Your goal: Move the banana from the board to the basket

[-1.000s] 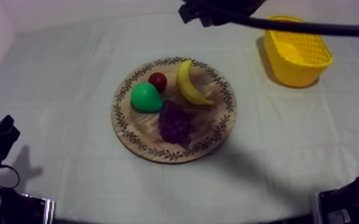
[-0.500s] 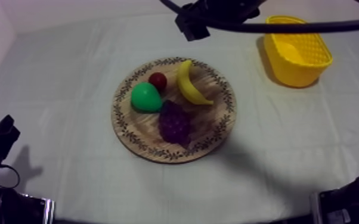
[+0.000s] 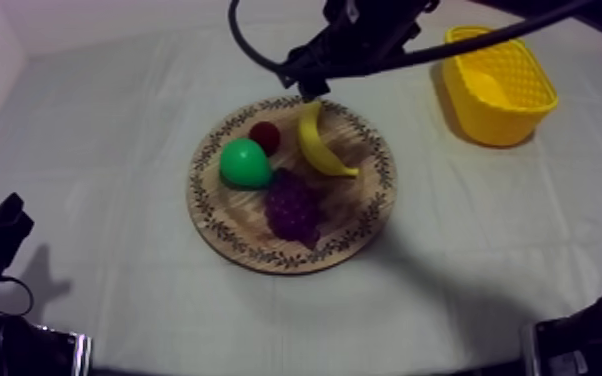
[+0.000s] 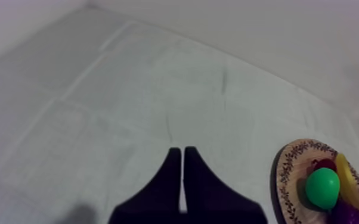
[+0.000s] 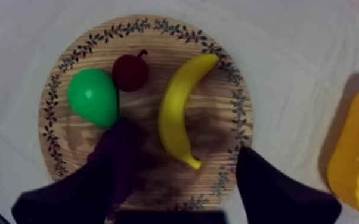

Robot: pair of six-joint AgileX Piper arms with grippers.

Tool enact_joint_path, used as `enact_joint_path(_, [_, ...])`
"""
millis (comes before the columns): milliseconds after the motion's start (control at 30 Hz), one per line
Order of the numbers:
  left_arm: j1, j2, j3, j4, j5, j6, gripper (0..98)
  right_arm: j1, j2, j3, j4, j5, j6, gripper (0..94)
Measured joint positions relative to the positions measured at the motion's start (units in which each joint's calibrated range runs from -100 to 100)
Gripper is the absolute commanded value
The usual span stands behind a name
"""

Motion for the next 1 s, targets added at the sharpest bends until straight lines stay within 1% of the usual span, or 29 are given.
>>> enact_joint_path(100, [0.0, 0.0, 0.0, 0.0, 0.0, 0.0, 0.1, 0.0, 3.1, -0.2, -0.7, -1.3, -0.2, 55.1])
enact_joint_path(267, [0.0, 0.0, 0.0, 0.0, 0.0, 0.0, 0.1, 0.3, 8.2, -2.0, -1.1, -3.5, -0.5, 54.6])
enact_joint_path(600, [0.0, 0.0, 0.0, 0.0, 0.0, 0.0, 0.1, 1.5, 19.0, -7.4, -1.1, -5.4, -0.9, 53.2])
enact_joint_path(867, [0.0, 0.0, 0.0, 0.0, 0.0, 0.0, 0.1, 1.7, 25.7, -9.3, -0.9, -7.2, -1.3, 51.6])
enact_joint_path(1000, [0.0, 0.0, 0.0, 0.0, 0.0, 0.0, 0.1, 1.6, 28.4, -10.2, -0.6, -7.8, -1.5, 49.3])
